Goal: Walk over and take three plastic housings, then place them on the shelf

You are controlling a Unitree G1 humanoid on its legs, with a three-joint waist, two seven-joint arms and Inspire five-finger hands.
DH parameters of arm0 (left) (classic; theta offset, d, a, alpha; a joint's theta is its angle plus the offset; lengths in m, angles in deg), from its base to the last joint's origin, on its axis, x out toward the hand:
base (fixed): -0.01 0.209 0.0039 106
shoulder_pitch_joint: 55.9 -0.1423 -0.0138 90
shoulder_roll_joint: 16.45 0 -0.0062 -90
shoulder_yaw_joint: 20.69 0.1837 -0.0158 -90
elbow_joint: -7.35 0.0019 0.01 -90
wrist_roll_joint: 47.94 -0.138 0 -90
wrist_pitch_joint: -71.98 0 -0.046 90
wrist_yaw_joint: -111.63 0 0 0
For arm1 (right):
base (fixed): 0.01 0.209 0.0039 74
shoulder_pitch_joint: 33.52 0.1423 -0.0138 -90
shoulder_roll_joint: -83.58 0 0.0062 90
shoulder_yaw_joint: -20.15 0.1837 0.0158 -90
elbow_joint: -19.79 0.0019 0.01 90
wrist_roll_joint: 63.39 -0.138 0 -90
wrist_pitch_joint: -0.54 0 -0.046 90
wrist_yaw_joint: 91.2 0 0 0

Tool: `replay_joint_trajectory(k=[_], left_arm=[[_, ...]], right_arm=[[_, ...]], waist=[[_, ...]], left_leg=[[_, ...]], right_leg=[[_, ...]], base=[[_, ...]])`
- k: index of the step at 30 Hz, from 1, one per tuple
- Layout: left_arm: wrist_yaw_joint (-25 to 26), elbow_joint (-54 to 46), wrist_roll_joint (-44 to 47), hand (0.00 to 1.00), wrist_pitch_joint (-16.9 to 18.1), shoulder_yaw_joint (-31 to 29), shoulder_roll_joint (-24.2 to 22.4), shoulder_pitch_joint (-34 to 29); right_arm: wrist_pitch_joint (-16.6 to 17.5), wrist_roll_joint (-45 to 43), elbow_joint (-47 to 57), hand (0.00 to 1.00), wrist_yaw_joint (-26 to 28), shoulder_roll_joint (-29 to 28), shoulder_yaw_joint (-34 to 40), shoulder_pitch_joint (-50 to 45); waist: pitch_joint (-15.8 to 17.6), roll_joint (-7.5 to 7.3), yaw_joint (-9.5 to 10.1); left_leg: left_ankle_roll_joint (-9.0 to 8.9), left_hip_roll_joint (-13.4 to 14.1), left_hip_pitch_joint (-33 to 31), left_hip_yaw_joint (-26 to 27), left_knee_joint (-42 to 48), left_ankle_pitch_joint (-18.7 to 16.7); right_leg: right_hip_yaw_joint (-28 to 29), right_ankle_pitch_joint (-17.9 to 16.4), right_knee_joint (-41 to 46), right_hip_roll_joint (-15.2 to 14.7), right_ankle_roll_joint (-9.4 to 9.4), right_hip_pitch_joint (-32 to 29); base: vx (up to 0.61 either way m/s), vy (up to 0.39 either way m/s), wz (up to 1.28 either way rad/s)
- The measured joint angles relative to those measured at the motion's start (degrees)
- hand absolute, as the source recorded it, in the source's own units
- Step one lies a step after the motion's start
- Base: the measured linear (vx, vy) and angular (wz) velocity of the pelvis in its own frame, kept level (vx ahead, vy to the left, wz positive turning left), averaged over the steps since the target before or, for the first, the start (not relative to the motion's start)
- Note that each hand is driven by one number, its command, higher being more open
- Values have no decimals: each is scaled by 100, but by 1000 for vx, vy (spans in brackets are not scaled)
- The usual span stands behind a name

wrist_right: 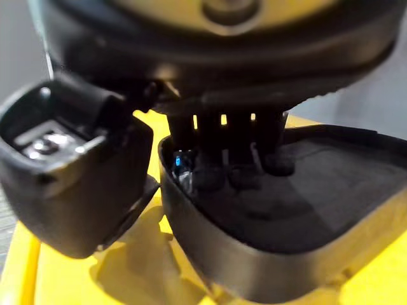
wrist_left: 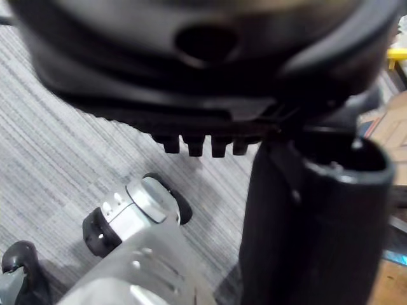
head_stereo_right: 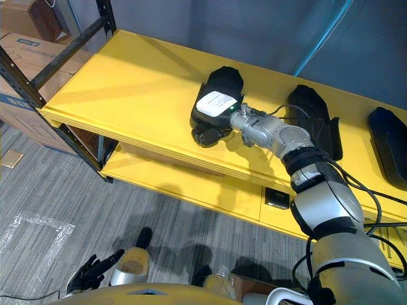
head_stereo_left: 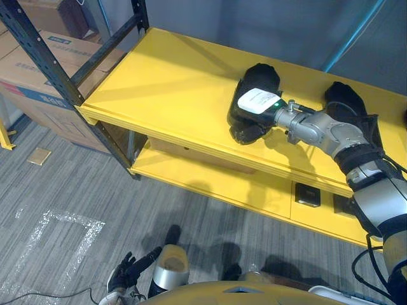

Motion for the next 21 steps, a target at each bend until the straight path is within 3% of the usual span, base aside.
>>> replay_joint_trajectory(k=[4,5,14,21], left_arm=[[0,-21,-157,100,-1,-44,-1,1],[0,-20,-157,100,-5,-46,-6,0],[0,-12,-163,100,-7,-47,-18,0],[-3,157,-164,100,18,-50,-16,0]], right_arm=[[49,-3,146,0,122,0,-11,0],[50,-12,190,100,181,0,-16,0],[-168,-65,362,100,295,-1,-75,2],[-190,52,217,100,-575,-2,-80,12]], waist=[[0,0,-1],[0,0,0],[-15,-5,-5],[-177,-36,-9]], left_leg=[[-5,4,2,18,0,-5],[-7,5,2,29,0,-6],[-33,19,16,110,0,-30],[-30,33,19,209,-97,-32]], right_leg=[[15,3,-22,6,3,-2],[23,7,-43,10,6,0],[68,90,-219,53,25,44],[139,228,-483,117,41,58]], base=[[-13,-31,-2],[-8,-29,-4],[3,-22,-3],[5,-14,-5]])
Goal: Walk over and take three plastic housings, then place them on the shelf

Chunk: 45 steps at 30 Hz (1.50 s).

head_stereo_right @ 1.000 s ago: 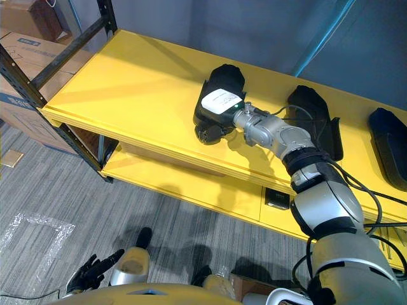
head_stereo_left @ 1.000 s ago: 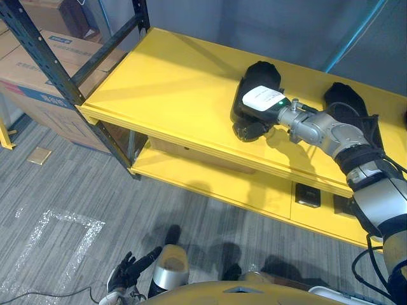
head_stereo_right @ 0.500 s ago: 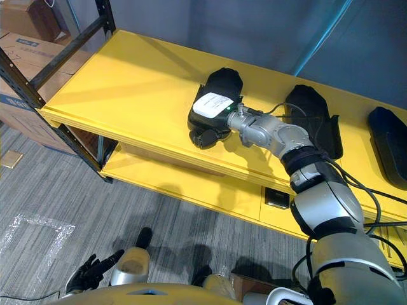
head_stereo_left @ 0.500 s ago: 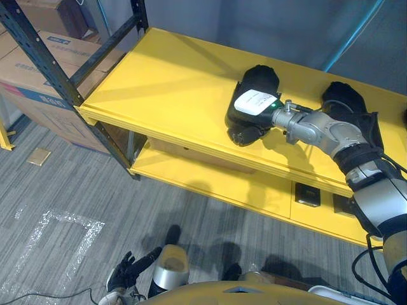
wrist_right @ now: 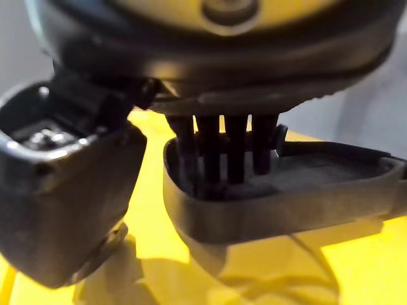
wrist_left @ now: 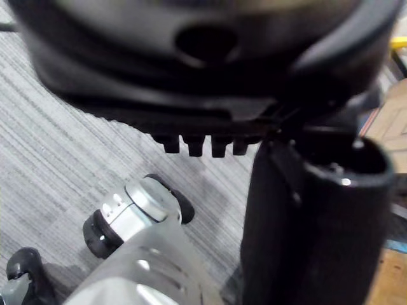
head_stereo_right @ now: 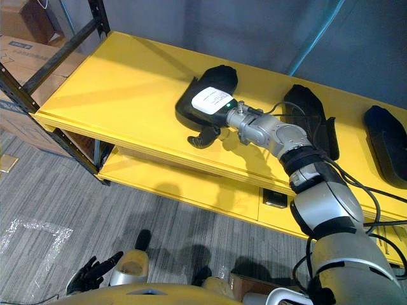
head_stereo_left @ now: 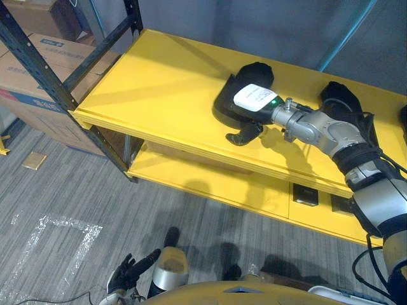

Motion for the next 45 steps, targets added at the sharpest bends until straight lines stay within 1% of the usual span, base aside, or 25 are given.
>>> replay_joint_trajectory(k=[2,4,5,7,8,9,11,12,13,15,16,17,19,21,23,26,28,30,33,34,35,36,38,40,45], left_arm=[[-2,84,-1,100,18,0,-1,-1],[-2,157,-3,100,35,-5,5,-10],[0,215,-2,100,45,-11,18,-16],[2,257,-3,100,45,-25,24,-21],[4,264,-3,100,43,-63,23,-21],[8,274,-3,100,41,-73,30,-16],[15,296,-1,100,-16,-140,54,-5],[14,297,-2,100,-24,-185,65,4],[14,299,-1,100,-31,-191,65,10],[9,358,-1,100,-64,-182,45,58],[8,374,-2,100,-69,-180,36,84],[8,423,-2,100,-71,-179,15,158],[13,507,-3,100,-84,-177,36,256],[53,594,-12,100,-146,-156,54,332],[66,733,-12,100,-177,-80,77,394],[161,880,-7,100,-240,20,76,448],[243,927,13,100,-269,62,84,447],[326,981,12,100,-305,63,102,467],[379,982,11,100,-422,59,104,495],[422,982,10,100,-440,52,106,492],[453,981,1,100,-483,48,121,490],[466,982,-5,100,-505,44,130,486],[492,1035,-13,100,-534,-35,108,435],[502,1026,-13,100,-519,-66,104,433],[423,971,-9,100,-479,-80,74,433]], right_arm=[[11,1,-20,100,-145,0,1,24],[62,0,-13,100,-164,1,2,110],[141,-5,94,100,-146,54,2,158],[302,-35,490,100,59,314,3,227],[390,-95,872,100,264,498,8,285],[411,-188,1085,100,423,594,9,305],[450,-586,1772,100,1066,882,17,435],[405,-754,2090,100,1307,1019,48,453],[364,-822,2234,100,1425,1080,60,453],[153,-1157,2701,100,1833,1283,81,453],[100,-1242,2804,100,1898,1347,97,453],[-25,-1449,2989,100,1970,1472,139,453],[-170,-1712,3153,100,1987,1576,209,453],[-389,-2358,3387,100,1987,1627,362,431],[-436,-2740,3684,100,2056,1704,530,356],[-454,-2958,4157,100,2494,1712,676,54],[-458,-2954,4231,100,2837,1585,449,-34],[-581,-2939,4175,100,3211,1342,-59,-34],[-745,-2926,3894,100,3326,1039,-431,-35],[-881,-2922,3686,100,3323,862,-488,-34],[-1047,-2917,3457,100,3290,710,-493,-32],[-1115,-2909,3332,100,3254,654,-492,-22],[-1283,-2651,2790,100,2918,451,-491,-5],[-1311,-2397,2413,100,2565,341,-479,1],[-1195,-2022,1955,100,1892,232,-464,100]], waist=[[-60,-8,-20],[-86,-18,-103],[-113,-33,-161],[-207,-69,-197],[-230,-106,-292],[-244,-127,-339],[-324,-215,-523],[-374,-259,-621],[-400,-278,-652],[-567,-311,-795],[-601,-311,-829],[-626,-309,-919],[-632,-302,-950],[-740,-270,-1046],[-776,-218,-1100],[-920,-144,-1072],[-997,-137,-1061],[-1037,-161,-1035],[-1055,-189,-909],[-1063,-204,-872],[-1079,-226,-847],[-1087,-238,-821],[-1091,-259,-669],[-1089,-257,-594],[-1008,-195,-581]], left_leg=[[2,-8,23,54,-21,-1],[7,-18,117,85,-99,4],[12,-22,188,133,-164,7],[15,-17,228,249,-243,9],[17,-19,242,297,-252,2],[15,-19,249,319,-252,-8],[16,-16,296,479,-252,-40],[17,-15,314,564,-252,-44],[16,-13,336,609,-253,-49],[6,11,383,775,-254,-84],[1,21,389,808,-255,-93],[-6,45,414,875,-258,-103],[-21,93,482,958,-263,-115],[-31,157,480,1081,-271,-122],[-37,178,490,1101,-283,-118],[-42,185,489,1101,-285,-113],[-44,186,486,1081,-285,-107],[-43,187,472,1036,-286,-89],[-40,184,458,998,-287,-74],[-40,178,437,951,-287,-62],[-40,171,392,876,-287,-43],[-41,171,376,852,-287,-34],[-44,167,343,766,-286,-21],[-45,162,277,689,-286,4],[-51,159,166,537,-283,48]], right_leg=[[44,46,-45,3,14,10],[61,76,-128,4,31,84],[94,81,-153,2,38,100],[201,121,-226,18,49,74],[232,145,-273,20,50,78],[252,162,-310,26,57,85],[408,213,-383,37,62,60],[475,248,-436,45,59,55],[518,266,-459,50,56,54],[679,352,-583,90,47,53],[708,376,-617,103,41,52],[763,396,-627,128,32,45],[860,419,-627,177,2,35],[1003,443,-625,240,-32,-56],[1019,454,-625,259,-48,-59],[1018,456,-625,267,-50,-54],[1008,456,-625,269,-50,-46],[989,460,-626,270,-55,-35],[957,489,-673,271,-55,-5],[891,515,-738,275,-48,44],[799,517,-767,274,-47,70],[770,521,-780,276,-50,72],[697,533,-814,282,-55,102],[620,533,-820,282,-55,94],[473,533,-846,292,-55,84]], base=[[36,-10,-12],[30,-7,-10],[26,-3,-18],[42,-1,-23],[41,-3,-16],[43,-3,-25],[41,-2,-34],[30,-3,-31],[16,-4,-36],[0,-6,-36],[-23,-9,-28],[-47,-14,-27],[-69,-23,-32],[-72,-31,-32],[-49,-27,-12],[-12,-9,1],[-2,-6,4],[-14,-5,6],[-17,-5,8],[-16,-9,28],[-13,-9,31],[-7,-9,25],[2,-12,19],[-7,-11,24],[-12,-12,15]])
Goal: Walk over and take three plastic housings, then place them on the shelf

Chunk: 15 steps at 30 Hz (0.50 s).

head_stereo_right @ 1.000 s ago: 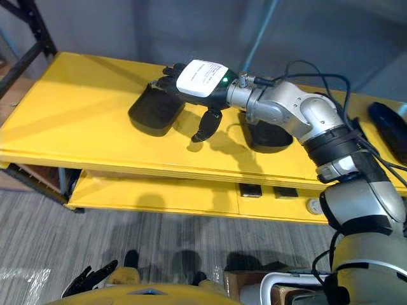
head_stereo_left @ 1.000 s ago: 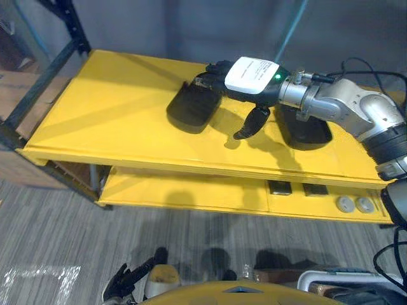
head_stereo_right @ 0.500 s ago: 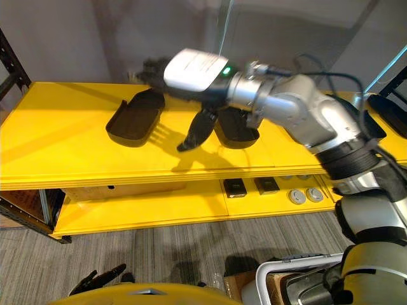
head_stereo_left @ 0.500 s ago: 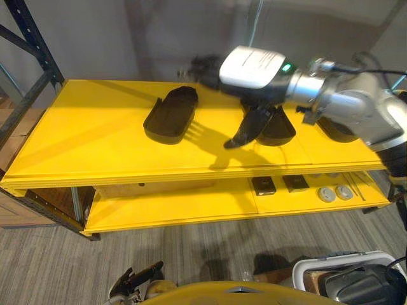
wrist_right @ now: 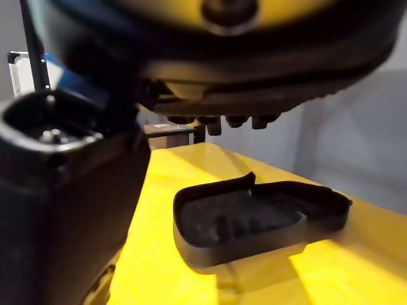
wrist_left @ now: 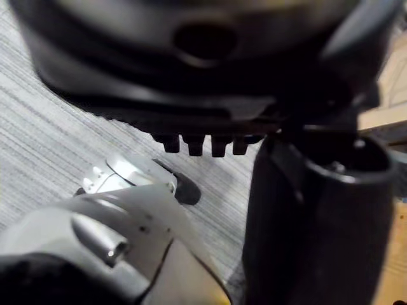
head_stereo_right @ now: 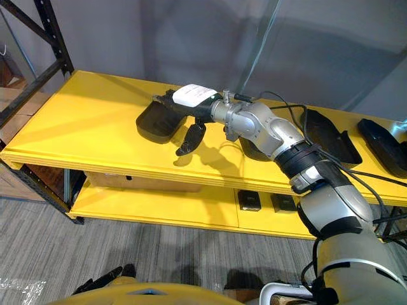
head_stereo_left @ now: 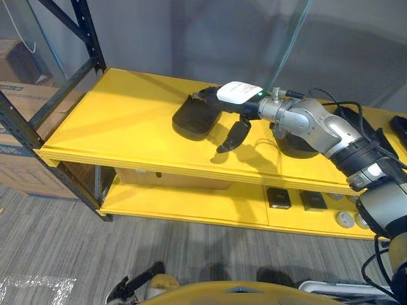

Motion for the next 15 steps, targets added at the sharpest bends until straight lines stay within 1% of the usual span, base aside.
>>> replay_joint_trajectory(k=[3,7,9,11,13,15], left_arm=[[-139,-99,0,100,74,18,-1,7],[-206,-163,12,100,73,29,-8,10],[-217,-233,11,100,72,40,-8,10],[-227,-298,11,100,67,81,-13,19],[-231,-344,10,100,62,81,-35,19],[-227,-344,11,100,45,79,-55,17]], right_arm=[[102,218,-107,100,-409,-63,248,52],[188,211,-277,100,-314,-65,291,98],[215,193,-284,100,-93,-65,291,131],[184,86,-307,100,420,-66,273,146],[170,87,-352,100,758,-66,224,150],[171,86,-435,100,947,-72,114,157]], waist=[[179,74,-18],[235,94,22],[302,99,45],[355,110,87],[368,112,140],[370,110,156]], left_leg=[[1,-6,-69,-108,-1,4],[-1,-14,-128,-194,18,37],[-1,-19,-120,-245,20,37],[-1,-22,-120,-260,21,37],[-1,-22,-116,-264,21,37],[-1,-23,-98,-271,21,37]], right_leg=[[-81,2,-14,1,3,-6],[-170,6,-43,10,5,1],[-231,-1,-46,11,-3,48],[-266,-8,-49,13,-11,72],[-273,-9,-49,13,-12,81],[-277,-10,-49,13,-13,103]], base=[[-19,-12,12],[18,-16,14],[30,-22,14],[12,-17,8],[0,0,0],[0,0,0]])
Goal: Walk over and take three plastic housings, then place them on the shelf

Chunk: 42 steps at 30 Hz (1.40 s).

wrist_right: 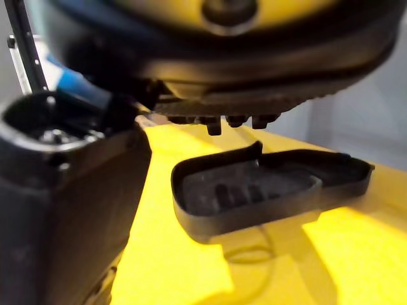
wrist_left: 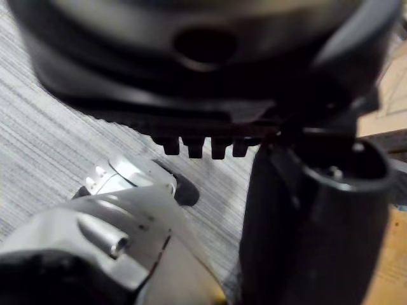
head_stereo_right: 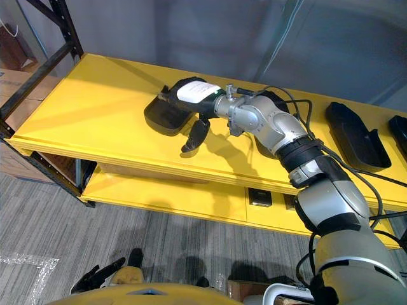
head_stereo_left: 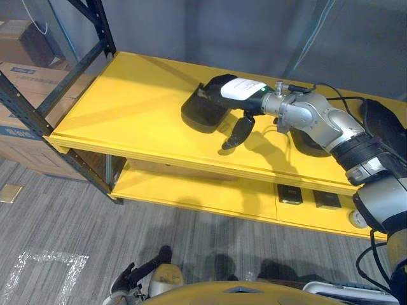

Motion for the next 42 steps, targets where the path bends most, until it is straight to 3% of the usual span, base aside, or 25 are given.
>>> replay_joint_trajectory(k=[9,15,32,42], left_arm=[[17,-113,-2,100,-112,-4,3,-1],[23,-232,-11,100,-220,-1,-6,8],[60,-231,-14,100,-224,-23,4,8],[73,-230,-14,100,-224,-75,89,7]], right_arm=[[184,-132,-199,100,548,-1,-409,254],[252,-110,-257,100,933,-27,-543,260],[536,414,-674,100,501,-122,-522,209],[781,793,-658,100,334,-120,-368,164]], waist=[[128,22,9],[139,-1,131],[148,-45,137],[140,-204,133]], left_leg=[[23,31,85,-23,-7,-39],[-18,25,75,-47,-1,-14],[14,24,99,-77,-5,-32],[-10,19,111,-20,-4,-16]], right_leg=[[-2,-8,-11,28,-8,84],[-29,-9,-17,28,-10,89],[-82,-23,-3,28,-21,147],[-30,-23,6,14,-21,117]], base=[[-31,-10,-1],[12,-6,1],[-6,-6,1],[0,0,-1]])
